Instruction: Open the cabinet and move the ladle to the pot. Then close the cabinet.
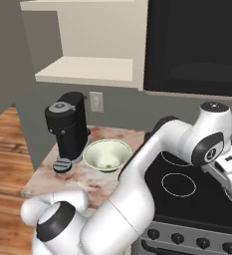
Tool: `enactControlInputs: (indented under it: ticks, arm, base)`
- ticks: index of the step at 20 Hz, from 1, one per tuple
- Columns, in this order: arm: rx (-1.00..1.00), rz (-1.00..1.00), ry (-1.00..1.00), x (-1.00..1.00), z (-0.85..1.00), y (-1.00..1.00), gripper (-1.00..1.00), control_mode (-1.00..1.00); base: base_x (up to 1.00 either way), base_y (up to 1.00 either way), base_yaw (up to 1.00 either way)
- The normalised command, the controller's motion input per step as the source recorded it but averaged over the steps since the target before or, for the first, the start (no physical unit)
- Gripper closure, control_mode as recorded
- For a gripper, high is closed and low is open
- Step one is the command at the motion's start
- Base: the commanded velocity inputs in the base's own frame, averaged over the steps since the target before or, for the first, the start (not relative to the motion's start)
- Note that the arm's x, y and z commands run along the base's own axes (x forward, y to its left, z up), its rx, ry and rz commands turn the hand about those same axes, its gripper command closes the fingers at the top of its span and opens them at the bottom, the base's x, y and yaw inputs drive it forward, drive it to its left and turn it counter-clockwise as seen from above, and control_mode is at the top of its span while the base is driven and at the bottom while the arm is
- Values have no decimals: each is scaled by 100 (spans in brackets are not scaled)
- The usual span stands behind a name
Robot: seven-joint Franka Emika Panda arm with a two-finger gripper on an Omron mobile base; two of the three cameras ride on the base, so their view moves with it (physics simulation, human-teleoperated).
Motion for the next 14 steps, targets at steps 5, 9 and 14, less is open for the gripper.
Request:
enactControlInputs:
  ticks: [5,9,14]
  arm:
    - [0,0,-6,-43,57,82,-100,-100]
    - [0,1,-13,-40,44,62,-100,-100]
    - [0,1,-15,-46,42,65,-100,-100]
  base:
    - [0,0,0]
    - [0,0,0]
    - [0,0,0]
